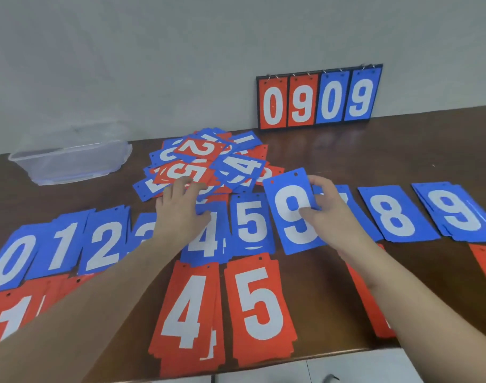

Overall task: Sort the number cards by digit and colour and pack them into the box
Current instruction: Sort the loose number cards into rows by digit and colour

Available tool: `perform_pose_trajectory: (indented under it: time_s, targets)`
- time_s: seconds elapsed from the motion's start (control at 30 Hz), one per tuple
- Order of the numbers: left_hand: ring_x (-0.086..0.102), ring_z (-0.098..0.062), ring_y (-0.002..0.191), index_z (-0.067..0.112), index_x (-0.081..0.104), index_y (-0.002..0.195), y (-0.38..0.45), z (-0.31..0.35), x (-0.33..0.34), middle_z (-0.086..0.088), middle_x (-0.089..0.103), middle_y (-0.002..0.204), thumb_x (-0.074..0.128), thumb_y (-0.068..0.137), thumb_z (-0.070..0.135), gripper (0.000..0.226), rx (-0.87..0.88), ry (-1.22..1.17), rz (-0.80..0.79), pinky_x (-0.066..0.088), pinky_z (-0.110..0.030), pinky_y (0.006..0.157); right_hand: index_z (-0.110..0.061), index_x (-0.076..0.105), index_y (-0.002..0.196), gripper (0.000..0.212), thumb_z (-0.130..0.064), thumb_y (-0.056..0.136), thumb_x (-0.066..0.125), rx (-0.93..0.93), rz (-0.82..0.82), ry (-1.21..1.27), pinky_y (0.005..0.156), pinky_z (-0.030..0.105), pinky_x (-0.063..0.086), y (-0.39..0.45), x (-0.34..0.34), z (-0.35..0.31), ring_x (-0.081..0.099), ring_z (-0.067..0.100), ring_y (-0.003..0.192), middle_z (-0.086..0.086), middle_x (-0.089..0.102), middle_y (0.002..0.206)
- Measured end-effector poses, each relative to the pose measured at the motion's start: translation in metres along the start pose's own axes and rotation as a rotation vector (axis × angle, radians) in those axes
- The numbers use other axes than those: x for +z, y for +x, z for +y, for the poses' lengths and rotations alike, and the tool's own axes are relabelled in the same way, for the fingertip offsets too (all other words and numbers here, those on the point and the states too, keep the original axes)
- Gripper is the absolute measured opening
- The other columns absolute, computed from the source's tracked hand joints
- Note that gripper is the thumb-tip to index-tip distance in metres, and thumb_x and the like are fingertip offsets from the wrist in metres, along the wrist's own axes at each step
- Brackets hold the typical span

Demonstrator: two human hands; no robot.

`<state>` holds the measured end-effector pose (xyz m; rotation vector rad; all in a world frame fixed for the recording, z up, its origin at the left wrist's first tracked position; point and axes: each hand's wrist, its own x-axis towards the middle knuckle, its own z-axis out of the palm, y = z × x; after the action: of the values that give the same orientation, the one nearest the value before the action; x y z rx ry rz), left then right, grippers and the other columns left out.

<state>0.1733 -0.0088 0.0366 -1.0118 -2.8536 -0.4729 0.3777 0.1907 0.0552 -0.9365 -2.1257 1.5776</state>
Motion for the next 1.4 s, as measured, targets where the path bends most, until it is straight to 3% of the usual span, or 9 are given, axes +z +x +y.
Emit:
perform_pose_trajectory:
  time_s: [0.1, 0.2, 0.33, 0.53, 0.63, 0.77, 0.9, 1.1, 1.4]
  targets:
    - [0.036, -0.027, 0.137, 0.027, 0.056, 0.133, 0.007, 0.024, 0.000, -0.001, 0.039, 0.149, 0.072, 0.088, 0.027, 0.048, 0.123, -0.092, 0.050, 0.032, -0.050, 0.109, -0.039, 0.051, 0.126, 0.042, -0.010, 0.096, 0.057, 0.024, 0.022, -0.045, 0.080, 0.042, 0.057, 0.003, -0.018, 0.000, 0.070, 0.013, 0.092, -0.015, 0.070, 0.105]
    - [0.039, -0.024, 0.134, 0.024, 0.060, 0.128, 0.014, 0.055, 0.005, -0.001, 0.040, 0.147, 0.069, 0.090, 0.026, 0.039, 0.210, -0.167, 0.019, 0.034, -0.048, 0.108, -0.040, 0.057, 0.118, 0.030, -0.018, 0.097, 0.054, 0.063, 0.059, -0.024, 0.068, 0.031, 0.053, 0.008, -0.044, 0.005, 0.068, 0.008, 0.085, -0.016, 0.071, 0.096]
    - [0.044, -0.027, 0.131, 0.021, 0.063, 0.123, 0.019, 0.092, 0.018, -0.002, 0.043, 0.146, 0.069, 0.090, 0.023, 0.034, 0.286, -0.208, -0.001, 0.039, -0.048, 0.107, -0.034, 0.059, 0.119, 0.025, -0.022, 0.098, 0.052, 0.113, 0.149, 0.022, 0.065, 0.028, 0.047, 0.021, -0.095, 0.019, 0.066, 0.009, 0.094, -0.012, 0.068, 0.108]
    - [0.044, -0.023, 0.132, 0.024, 0.065, 0.118, 0.030, 0.135, 0.032, 0.001, 0.044, 0.146, 0.070, 0.090, 0.024, 0.028, 0.332, -0.248, -0.038, 0.041, -0.052, 0.106, -0.031, 0.054, 0.127, 0.030, -0.025, 0.099, 0.049, 0.168, 0.294, -0.114, 0.086, 0.039, 0.049, 0.045, -0.185, 0.049, 0.061, 0.019, 0.103, -0.013, 0.062, 0.109]
    - [0.040, -0.018, 0.134, 0.026, 0.065, 0.119, 0.035, 0.158, 0.039, 0.004, 0.041, 0.147, 0.068, 0.091, 0.025, 0.028, 0.337, -0.245, -0.064, 0.038, -0.046, 0.110, -0.026, 0.049, 0.132, 0.033, -0.025, 0.099, 0.048, 0.207, 0.335, -0.198, 0.087, 0.041, 0.048, 0.054, -0.222, 0.064, 0.062, 0.024, 0.103, -0.004, 0.061, 0.117]
    - [0.041, -0.016, 0.134, 0.027, 0.065, 0.117, 0.046, 0.189, 0.051, 0.005, 0.041, 0.147, 0.068, 0.091, 0.026, 0.026, 0.363, -0.230, -0.097, 0.041, -0.045, 0.109, -0.020, 0.046, 0.136, 0.040, -0.027, 0.097, 0.051, 0.269, 0.349, -0.399, 0.086, 0.042, 0.048, 0.061, -0.250, 0.084, 0.059, 0.031, 0.099, 0.002, 0.058, 0.108]
    - [0.041, -0.014, 0.133, 0.028, 0.064, 0.118, 0.054, 0.215, 0.061, 0.007, 0.039, 0.149, 0.068, 0.092, 0.025, 0.027, 0.360, -0.205, -0.129, 0.044, -0.038, 0.106, -0.020, 0.050, 0.125, 0.037, -0.028, 0.091, 0.062, 0.239, 0.327, -0.635, 0.085, 0.040, 0.041, 0.065, -0.257, 0.103, 0.048, 0.033, 0.115, 0.006, 0.058, 0.114]
    - [0.036, -0.011, 0.136, 0.030, 0.062, 0.121, 0.061, 0.219, 0.066, 0.009, 0.036, 0.151, 0.068, 0.094, 0.027, 0.028, 0.309, -0.187, -0.136, 0.042, -0.027, 0.102, -0.025, 0.047, 0.136, 0.052, -0.025, 0.087, 0.066, 0.060, 0.353, -0.764, 0.097, 0.041, 0.040, 0.074, -0.249, 0.106, 0.044, 0.030, 0.118, 0.003, 0.053, 0.131]
    - [0.036, -0.018, 0.139, 0.027, 0.061, 0.125, 0.060, 0.143, 0.044, 0.005, 0.039, 0.150, 0.067, 0.094, 0.027, 0.032, 0.191, -0.144, -0.115, 0.038, -0.043, 0.112, -0.027, 0.055, 0.126, 0.032, -0.033, 0.095, 0.063, -0.199, 0.113, -0.551, 0.085, 0.031, 0.038, 0.105, -0.165, 0.069, 0.045, 0.019, 0.108, -0.007, 0.057, 0.109]
